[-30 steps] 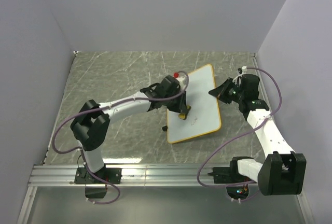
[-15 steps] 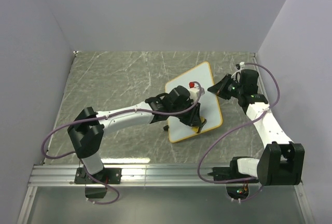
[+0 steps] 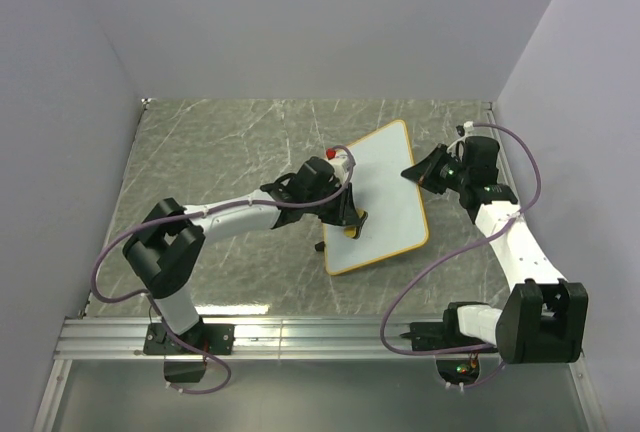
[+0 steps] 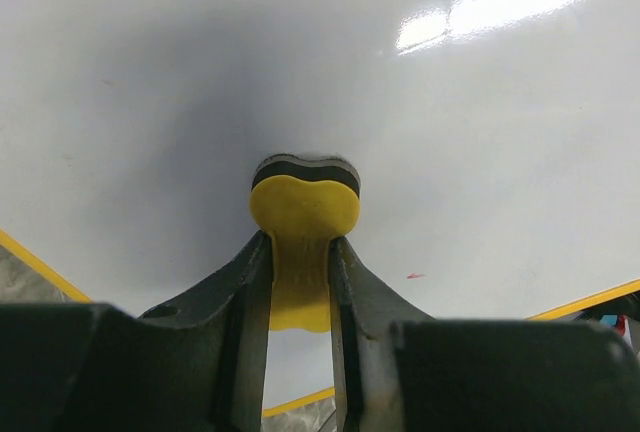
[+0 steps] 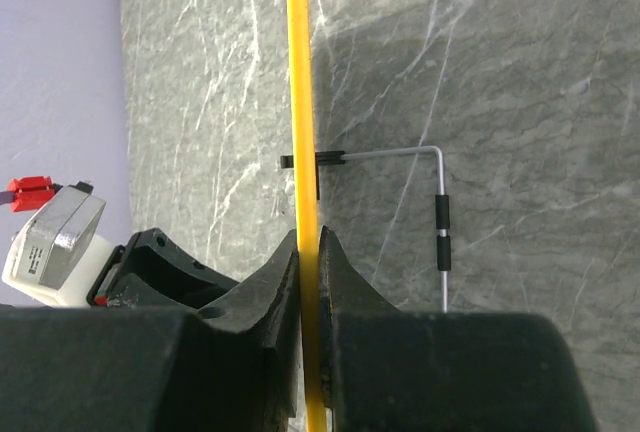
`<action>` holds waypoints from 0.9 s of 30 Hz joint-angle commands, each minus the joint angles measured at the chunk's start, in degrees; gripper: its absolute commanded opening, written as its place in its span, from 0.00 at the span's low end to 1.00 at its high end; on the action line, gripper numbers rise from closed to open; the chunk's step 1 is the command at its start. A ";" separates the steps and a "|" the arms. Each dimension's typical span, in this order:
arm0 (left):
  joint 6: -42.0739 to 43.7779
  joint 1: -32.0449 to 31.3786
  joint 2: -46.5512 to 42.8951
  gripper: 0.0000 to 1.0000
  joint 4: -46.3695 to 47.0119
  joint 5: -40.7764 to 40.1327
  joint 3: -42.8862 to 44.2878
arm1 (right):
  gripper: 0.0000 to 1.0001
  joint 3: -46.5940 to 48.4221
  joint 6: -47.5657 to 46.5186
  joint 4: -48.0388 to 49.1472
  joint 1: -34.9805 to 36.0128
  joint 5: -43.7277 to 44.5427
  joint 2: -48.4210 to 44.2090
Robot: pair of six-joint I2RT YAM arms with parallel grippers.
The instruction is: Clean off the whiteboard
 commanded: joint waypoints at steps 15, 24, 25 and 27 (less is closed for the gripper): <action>-0.86 -12.28 -1.29 0.00 -3.42 -4.19 2.57 | 0.00 4.49 7.97 1.51 1.42 -1.70 6.28; -1.12 -12.63 0.29 0.00 -1.74 -6.38 3.88 | 0.00 6.95 8.33 1.70 1.33 -2.58 8.40; -0.86 -12.46 0.20 0.00 -2.27 -6.91 4.67 | 0.00 6.95 8.24 1.44 1.33 -2.59 8.13; -0.42 -10.97 -0.93 0.00 -4.37 -7.96 6.25 | 0.00 6.87 7.89 0.83 1.33 -2.59 7.70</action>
